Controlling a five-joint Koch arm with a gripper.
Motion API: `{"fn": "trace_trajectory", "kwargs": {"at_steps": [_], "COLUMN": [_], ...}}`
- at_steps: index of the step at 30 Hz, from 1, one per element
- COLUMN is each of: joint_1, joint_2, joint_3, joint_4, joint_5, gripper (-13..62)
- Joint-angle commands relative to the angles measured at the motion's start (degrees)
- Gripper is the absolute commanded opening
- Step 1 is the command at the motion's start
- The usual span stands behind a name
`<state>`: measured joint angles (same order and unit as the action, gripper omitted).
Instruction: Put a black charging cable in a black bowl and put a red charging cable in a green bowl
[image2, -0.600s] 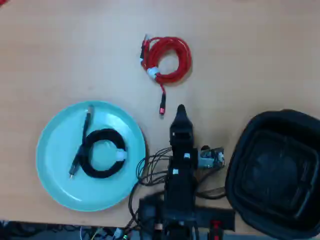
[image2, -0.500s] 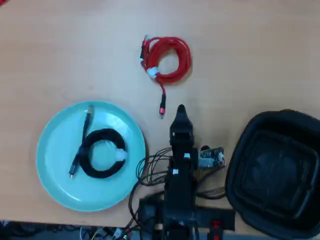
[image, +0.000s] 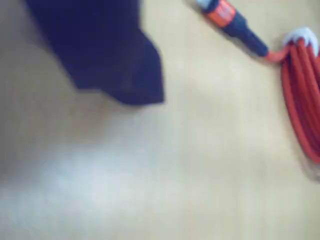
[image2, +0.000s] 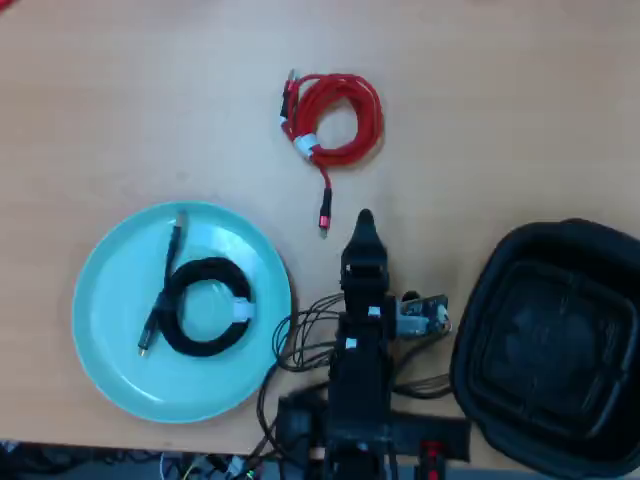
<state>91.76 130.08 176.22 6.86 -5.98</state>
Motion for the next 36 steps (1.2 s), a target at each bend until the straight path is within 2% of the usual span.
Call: {"fn": "trace_trajectory", "kwargs": {"at_steps": [1, 16, 24, 36], "joint_1": [0.35, -1.05, -1.14, -2.46], "joint_2": [5.62, 5.89, 5.89, 5.89], "joint_3": [4.57, -0.79, -20.39, -49.83], "joint_4": [2.46, 4.83, 29.44, 58.45], "joint_5": [0.97, 6.68, -0.35, -0.44], "gripper": [58.7, 58.7, 58.7, 58.7]}}
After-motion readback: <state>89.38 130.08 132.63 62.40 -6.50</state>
